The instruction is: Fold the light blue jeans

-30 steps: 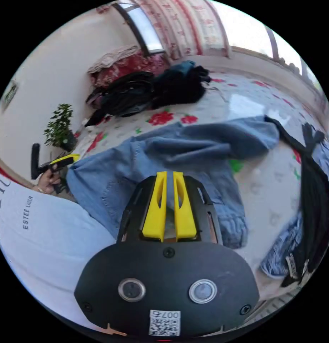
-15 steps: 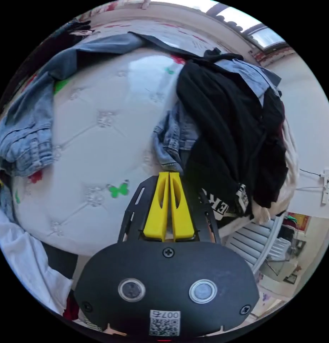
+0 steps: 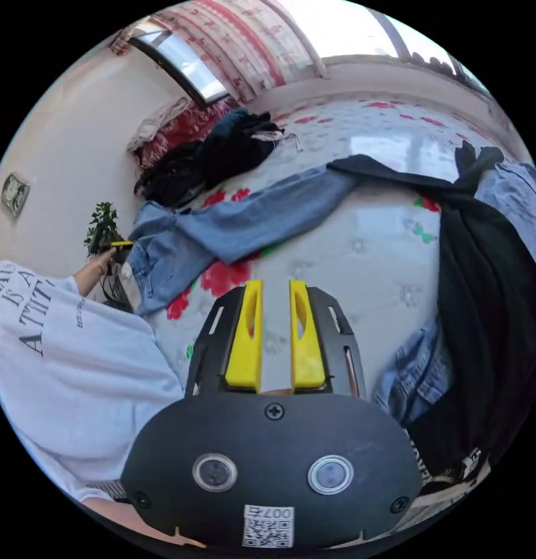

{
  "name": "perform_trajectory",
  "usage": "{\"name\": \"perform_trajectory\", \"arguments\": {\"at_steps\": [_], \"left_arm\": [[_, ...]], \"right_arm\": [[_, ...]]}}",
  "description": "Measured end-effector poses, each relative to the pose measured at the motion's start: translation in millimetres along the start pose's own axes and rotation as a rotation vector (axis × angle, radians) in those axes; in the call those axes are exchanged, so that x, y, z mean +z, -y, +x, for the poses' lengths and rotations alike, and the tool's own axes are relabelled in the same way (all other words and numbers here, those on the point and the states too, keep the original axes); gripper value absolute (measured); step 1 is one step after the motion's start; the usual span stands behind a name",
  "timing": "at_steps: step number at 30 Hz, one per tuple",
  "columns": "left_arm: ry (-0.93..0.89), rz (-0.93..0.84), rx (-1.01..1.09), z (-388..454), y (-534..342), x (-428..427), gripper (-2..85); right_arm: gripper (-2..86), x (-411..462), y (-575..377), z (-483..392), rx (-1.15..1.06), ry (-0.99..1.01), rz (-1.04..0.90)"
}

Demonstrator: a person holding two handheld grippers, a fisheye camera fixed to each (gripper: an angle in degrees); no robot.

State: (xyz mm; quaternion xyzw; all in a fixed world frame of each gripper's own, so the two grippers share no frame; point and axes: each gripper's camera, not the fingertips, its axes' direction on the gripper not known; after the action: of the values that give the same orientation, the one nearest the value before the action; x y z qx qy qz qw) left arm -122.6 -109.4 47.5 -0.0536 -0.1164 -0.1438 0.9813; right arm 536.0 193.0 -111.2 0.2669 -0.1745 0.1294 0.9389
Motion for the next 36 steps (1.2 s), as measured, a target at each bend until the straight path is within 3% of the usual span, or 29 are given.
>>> {"name": "perform_trajectory", "arguments": {"at_steps": [3,7,13,16,18,22,26,28,33,36], "left_arm": [[-0.101,-0.009,-0.055,5,-57,0,4.8],[-0.180,-0.010,0.094,1,-107,-9,5.5],[-0.356,-0.066,0.044,-23,-84,6,8.1],[-0.175,-0.186,0.134,7,-49,47,7.6],[-0.098,-0.235,0.250,18,-19,59,6.8],[0.202,-0.194,0.301,-1,67,76,5.3],[0.179,-0.234,0.227,-19,131,77,5.0],[0.150,-0.218,0.293,-23,140,66,5.1],[0.219,-0.227,0.540,-43,104,37,6.2],[0.310,-0.162,0.443,-98,64,1,6.1]], "right_arm": [[8.3,20,32,45,0.171,0.082,0.091],[9.7,50,52,101,0.398,0.065,0.106],[7.5,78,80,128,0.523,0.074,0.135],[2.4,77,88,127,0.550,0.129,0.127],[1.0,46,83,115,0.519,0.187,0.223],[0.2,-17,41,79,0.437,0.215,0.334],[-0.1,-43,-49,12,0.413,0.109,0.247],[-0.2,-38,-91,-7,0.470,0.093,0.190],[0.0,-19,-170,-4,0.688,0.171,0.123],[0.5,-31,-159,1,0.643,0.175,0.123]]}}
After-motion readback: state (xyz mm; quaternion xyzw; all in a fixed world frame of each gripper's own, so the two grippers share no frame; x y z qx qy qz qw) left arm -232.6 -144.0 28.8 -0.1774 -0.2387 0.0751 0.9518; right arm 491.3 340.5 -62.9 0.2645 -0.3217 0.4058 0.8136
